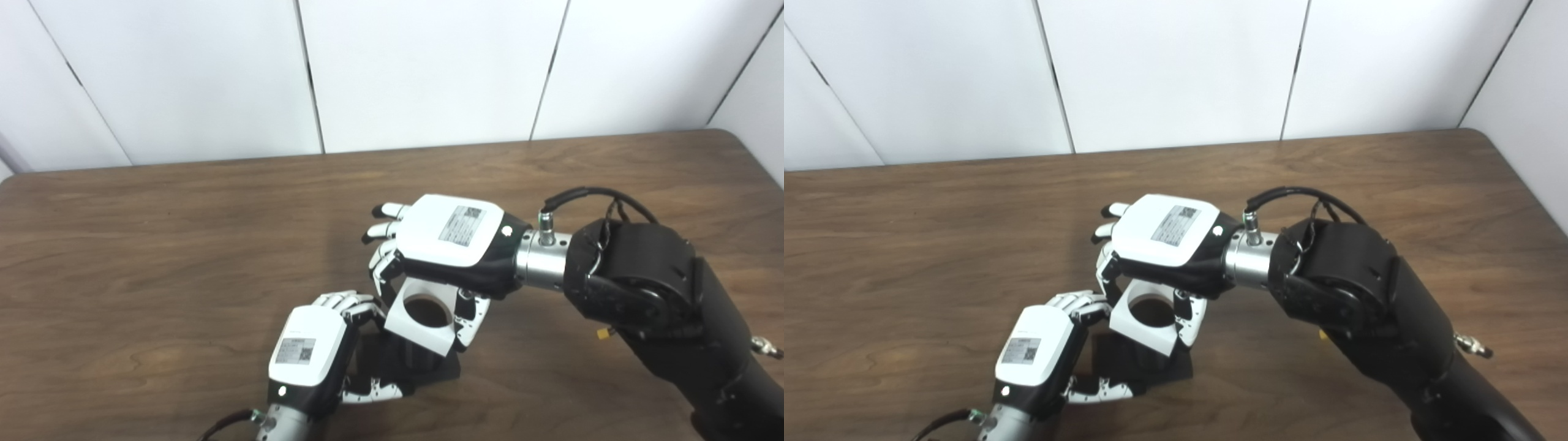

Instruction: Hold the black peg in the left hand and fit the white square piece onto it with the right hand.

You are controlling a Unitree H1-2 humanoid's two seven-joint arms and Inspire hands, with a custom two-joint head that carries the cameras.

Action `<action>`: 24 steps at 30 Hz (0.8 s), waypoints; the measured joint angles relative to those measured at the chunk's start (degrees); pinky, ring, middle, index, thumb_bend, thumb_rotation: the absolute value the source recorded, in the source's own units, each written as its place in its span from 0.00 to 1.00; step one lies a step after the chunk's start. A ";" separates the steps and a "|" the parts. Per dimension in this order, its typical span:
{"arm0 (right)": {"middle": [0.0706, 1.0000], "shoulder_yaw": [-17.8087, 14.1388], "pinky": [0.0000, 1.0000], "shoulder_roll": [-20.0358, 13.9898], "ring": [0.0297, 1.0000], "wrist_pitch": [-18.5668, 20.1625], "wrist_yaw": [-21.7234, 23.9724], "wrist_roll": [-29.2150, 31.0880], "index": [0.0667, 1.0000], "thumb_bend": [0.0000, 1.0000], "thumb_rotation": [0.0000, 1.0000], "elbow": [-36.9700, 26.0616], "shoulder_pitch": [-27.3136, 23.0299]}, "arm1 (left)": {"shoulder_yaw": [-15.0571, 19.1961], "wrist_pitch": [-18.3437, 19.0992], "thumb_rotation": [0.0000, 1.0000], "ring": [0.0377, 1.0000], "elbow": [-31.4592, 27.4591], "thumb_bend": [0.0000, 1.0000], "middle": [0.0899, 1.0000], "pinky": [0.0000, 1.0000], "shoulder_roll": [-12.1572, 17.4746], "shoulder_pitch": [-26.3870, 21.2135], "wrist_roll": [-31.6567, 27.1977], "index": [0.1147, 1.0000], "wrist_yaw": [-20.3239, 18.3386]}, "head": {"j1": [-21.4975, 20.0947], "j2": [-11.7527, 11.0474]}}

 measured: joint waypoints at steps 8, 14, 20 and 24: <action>0.74 -0.08 1.00 0.97 0.90 -0.08 0.79 -0.14 0.45 0.52 0.13 -0.10 0.66 | -0.22 0.00 0.05 0.78 0.00 0.52 0.71 0.80 -0.08 -0.02 0.21 0.42 0.00 | 0.26 0.18; 0.76 -0.27 1.00 1.30 0.93 -0.41 0.57 -1.04 0.45 0.52 0.13 -0.08 1.57 | -0.30 0.03 0.05 0.78 -0.01 0.52 0.71 0.80 -0.09 -0.02 0.53 0.42 -0.04 | 0.26 0.18; 0.76 -0.48 1.00 1.30 0.94 -0.64 -0.11 -1.35 0.45 0.52 0.13 0.29 1.98 | -0.30 0.08 0.05 0.78 -0.12 0.52 0.71 0.80 -0.13 -0.02 0.55 0.42 -0.29 | 0.26 0.35; 0.76 -0.47 1.00 1.30 0.94 -1.40 -1.23 -2.00 0.45 0.52 0.13 1.33 2.38 | -0.33 0.20 0.05 0.78 -0.17 0.52 0.71 0.80 -0.20 -0.01 0.59 0.42 -0.47 | 0.44 0.44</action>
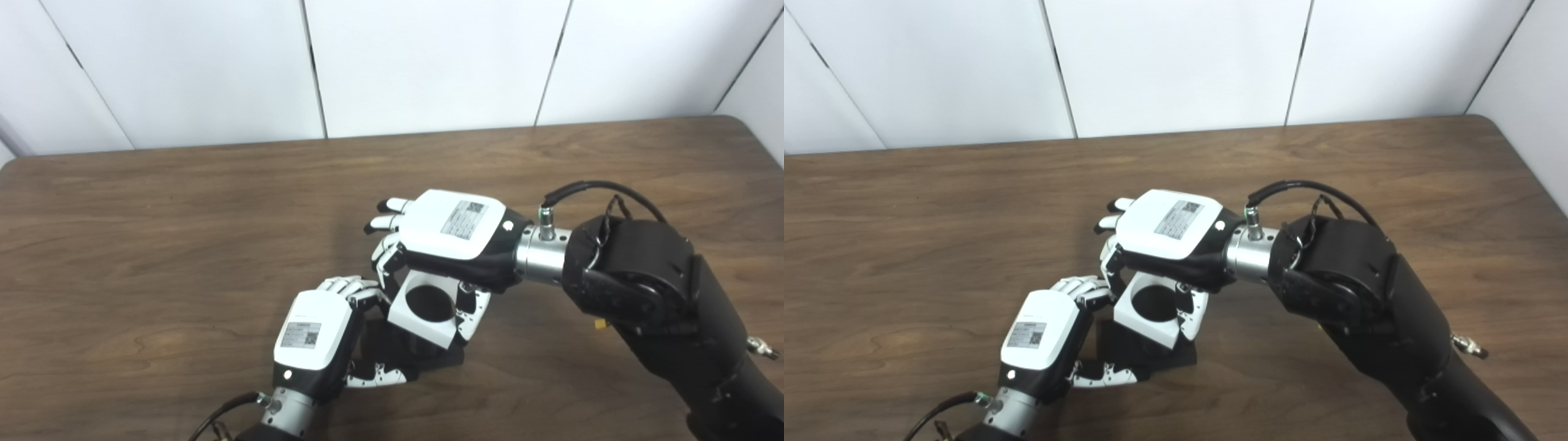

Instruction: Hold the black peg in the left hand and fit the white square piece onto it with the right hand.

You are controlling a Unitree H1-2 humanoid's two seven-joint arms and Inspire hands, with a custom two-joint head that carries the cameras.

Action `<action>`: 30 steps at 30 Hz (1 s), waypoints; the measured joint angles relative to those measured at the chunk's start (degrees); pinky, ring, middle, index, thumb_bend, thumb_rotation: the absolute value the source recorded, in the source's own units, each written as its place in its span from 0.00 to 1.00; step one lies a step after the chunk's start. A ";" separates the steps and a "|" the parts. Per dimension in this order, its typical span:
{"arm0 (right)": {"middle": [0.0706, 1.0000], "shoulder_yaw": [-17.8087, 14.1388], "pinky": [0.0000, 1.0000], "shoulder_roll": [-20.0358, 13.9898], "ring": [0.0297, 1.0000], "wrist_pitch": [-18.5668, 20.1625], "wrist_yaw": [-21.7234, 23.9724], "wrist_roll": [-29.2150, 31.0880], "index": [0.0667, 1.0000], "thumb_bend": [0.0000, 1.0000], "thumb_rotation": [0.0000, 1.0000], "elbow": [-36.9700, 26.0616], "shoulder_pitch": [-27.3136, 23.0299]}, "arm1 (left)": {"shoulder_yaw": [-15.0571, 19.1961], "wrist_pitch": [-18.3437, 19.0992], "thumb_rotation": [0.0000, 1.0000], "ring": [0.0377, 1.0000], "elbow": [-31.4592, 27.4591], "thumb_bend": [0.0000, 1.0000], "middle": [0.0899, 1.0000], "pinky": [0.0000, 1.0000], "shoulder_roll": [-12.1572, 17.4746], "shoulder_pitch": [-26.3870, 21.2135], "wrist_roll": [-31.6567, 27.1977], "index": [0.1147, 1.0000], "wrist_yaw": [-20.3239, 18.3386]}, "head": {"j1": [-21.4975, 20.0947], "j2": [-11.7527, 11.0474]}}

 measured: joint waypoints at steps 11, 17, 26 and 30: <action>0.75 0.06 1.00 0.05 0.95 -1.23 -0.76 -0.82 0.45 0.52 0.13 1.78 0.11 | -0.06 0.15 0.05 0.78 -0.05 0.52 0.71 0.79 -0.13 0.01 0.10 0.42 -0.05 | -0.09 0.00; 0.75 0.13 1.00 0.07 0.94 -2.00 -1.81 -0.80 0.45 0.52 0.13 3.01 0.15 | -0.13 0.27 0.05 0.78 -0.05 0.52 0.71 0.79 -0.19 0.00 0.10 0.42 -0.05 | -0.09 0.00; 0.75 0.38 1.00 0.06 0.94 -2.72 -2.20 -1.38 0.45 0.52 0.13 3.02 0.59 | -0.13 0.44 0.05 0.78 -0.08 0.52 0.71 0.80 -0.27 0.01 0.09 0.42 -0.11 | -0.09 0.44; 0.76 1.00 1.00 0.06 0.93 -4.00 -2.29 -2.41 0.45 0.52 0.13 3.02 0.62 | -0.18 0.73 0.05 0.78 -0.23 0.52 0.71 0.80 -0.36 0.01 0.10 0.42 -0.43 | 0.26 0.44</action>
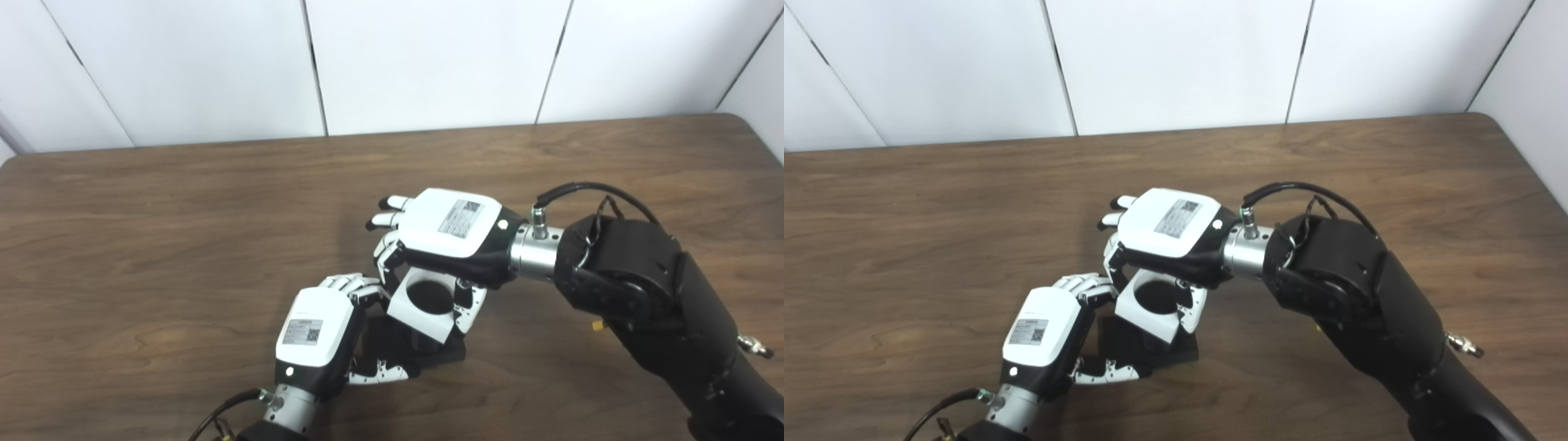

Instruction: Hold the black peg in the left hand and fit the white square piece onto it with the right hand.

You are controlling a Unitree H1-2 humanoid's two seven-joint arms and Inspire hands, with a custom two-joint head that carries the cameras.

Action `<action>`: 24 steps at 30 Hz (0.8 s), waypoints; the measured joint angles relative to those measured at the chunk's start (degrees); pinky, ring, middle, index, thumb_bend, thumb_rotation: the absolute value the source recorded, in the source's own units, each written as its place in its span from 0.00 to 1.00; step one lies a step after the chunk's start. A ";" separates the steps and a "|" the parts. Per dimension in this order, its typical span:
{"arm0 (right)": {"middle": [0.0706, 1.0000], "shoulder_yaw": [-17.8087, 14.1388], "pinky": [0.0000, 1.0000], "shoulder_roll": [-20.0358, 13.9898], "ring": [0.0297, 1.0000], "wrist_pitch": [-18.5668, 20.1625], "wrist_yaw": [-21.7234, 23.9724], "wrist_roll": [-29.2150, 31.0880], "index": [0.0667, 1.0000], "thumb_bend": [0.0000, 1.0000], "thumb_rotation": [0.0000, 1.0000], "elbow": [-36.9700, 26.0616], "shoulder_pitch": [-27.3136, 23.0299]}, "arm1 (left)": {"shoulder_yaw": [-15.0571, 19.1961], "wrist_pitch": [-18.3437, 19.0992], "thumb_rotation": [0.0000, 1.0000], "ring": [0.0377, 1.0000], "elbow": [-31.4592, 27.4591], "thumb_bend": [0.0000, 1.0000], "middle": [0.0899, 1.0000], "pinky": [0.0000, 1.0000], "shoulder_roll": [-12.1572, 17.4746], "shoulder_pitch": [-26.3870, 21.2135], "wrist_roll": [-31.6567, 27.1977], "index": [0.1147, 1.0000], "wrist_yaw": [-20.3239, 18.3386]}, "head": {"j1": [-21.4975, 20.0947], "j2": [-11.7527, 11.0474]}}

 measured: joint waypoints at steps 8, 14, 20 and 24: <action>0.75 0.50 1.00 0.30 0.91 -1.17 -0.64 -1.37 0.45 0.52 0.13 0.09 1.14 | -0.28 0.61 0.05 0.78 -0.30 0.52 0.71 0.80 -0.07 -0.01 0.25 0.42 -0.23 | 0.09 0.26; 0.75 0.97 1.00 0.31 0.91 -1.96 -1.01 -1.85 0.45 0.52 0.13 0.40 1.75 | -0.49 0.77 0.05 0.78 -0.74 0.52 0.71 0.80 -0.06 -0.01 0.34 0.42 -0.78 | 0.09 0.18; 0.77 1.39 1.00 0.58 0.92 -2.59 -1.16 -3.33 0.57 0.84 0.22 0.53 2.76 | -0.54 0.76 0.05 0.78 -0.74 0.52 0.71 0.80 -0.06 0.00 0.34 0.42 -0.78 | 0.09 0.18; 0.82 1.55 1.00 0.58 0.95 -2.08 1.77 -5.25 0.68 0.99 0.37 0.50 2.75 | -0.59 0.76 0.05 0.78 -0.74 0.52 0.71 0.80 -0.05 0.00 0.35 0.42 -0.79 | 0.18 0.35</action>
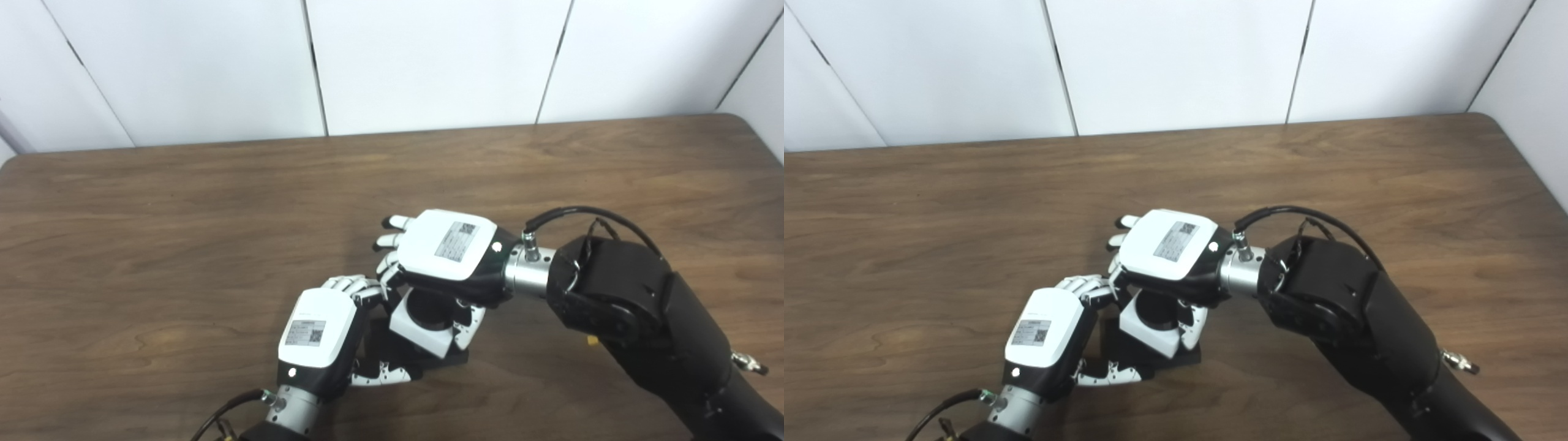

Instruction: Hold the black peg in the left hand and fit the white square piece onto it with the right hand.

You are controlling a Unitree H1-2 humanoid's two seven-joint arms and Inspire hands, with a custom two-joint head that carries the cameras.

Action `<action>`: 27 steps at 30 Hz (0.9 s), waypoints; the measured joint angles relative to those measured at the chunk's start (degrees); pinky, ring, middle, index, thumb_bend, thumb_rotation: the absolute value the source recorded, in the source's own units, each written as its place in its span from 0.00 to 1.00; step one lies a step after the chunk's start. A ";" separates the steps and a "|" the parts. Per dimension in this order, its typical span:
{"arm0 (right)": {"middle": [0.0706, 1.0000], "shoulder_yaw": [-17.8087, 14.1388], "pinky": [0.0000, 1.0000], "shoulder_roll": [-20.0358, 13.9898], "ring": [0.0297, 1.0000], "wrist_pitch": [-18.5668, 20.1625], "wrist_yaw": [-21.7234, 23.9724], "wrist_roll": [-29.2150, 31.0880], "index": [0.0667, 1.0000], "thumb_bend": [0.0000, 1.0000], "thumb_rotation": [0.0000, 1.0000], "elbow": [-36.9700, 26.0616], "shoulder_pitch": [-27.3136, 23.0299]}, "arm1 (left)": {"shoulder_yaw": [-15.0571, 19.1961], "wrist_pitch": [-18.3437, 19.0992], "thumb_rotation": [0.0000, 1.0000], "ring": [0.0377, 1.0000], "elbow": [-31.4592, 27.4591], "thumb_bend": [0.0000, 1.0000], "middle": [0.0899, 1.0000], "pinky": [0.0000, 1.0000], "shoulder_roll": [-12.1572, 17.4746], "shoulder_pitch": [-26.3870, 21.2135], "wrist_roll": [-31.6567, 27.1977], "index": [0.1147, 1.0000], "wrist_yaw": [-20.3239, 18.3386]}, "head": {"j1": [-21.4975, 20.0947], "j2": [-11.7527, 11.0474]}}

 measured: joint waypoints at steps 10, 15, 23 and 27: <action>0.88 -1.34 1.00 0.42 0.97 0.43 2.65 -0.95 0.79 1.00 0.61 -0.08 -0.70 | 0.01 0.00 0.05 0.78 -0.03 0.52 0.71 0.80 0.00 -0.01 0.01 0.42 -0.02 | 0.00 -0.09; 0.90 -3.19 1.00 0.82 0.98 0.47 2.38 -1.26 0.82 1.00 0.62 -0.07 -0.84 | 0.03 0.00 0.05 0.78 -0.03 0.52 0.71 0.79 0.01 -0.01 0.01 0.42 -0.02 | -0.09 -0.18; 0.89 -6.17 1.00 1.03 0.99 2.19 2.70 -0.33 0.84 1.00 0.61 -0.54 -1.71 | 0.18 0.35 0.06 0.77 -0.29 0.52 0.70 0.80 -0.14 0.03 1.32 0.42 -0.38 | -0.09 -0.44; 0.88 -7.71 1.00 1.02 0.98 3.23 2.71 0.12 0.83 1.00 0.59 -1.63 -1.66 | 0.72 1.22 0.08 0.76 -0.31 0.51 0.69 0.77 -1.26 0.37 2.86 0.43 -0.10 | 0.00 -0.53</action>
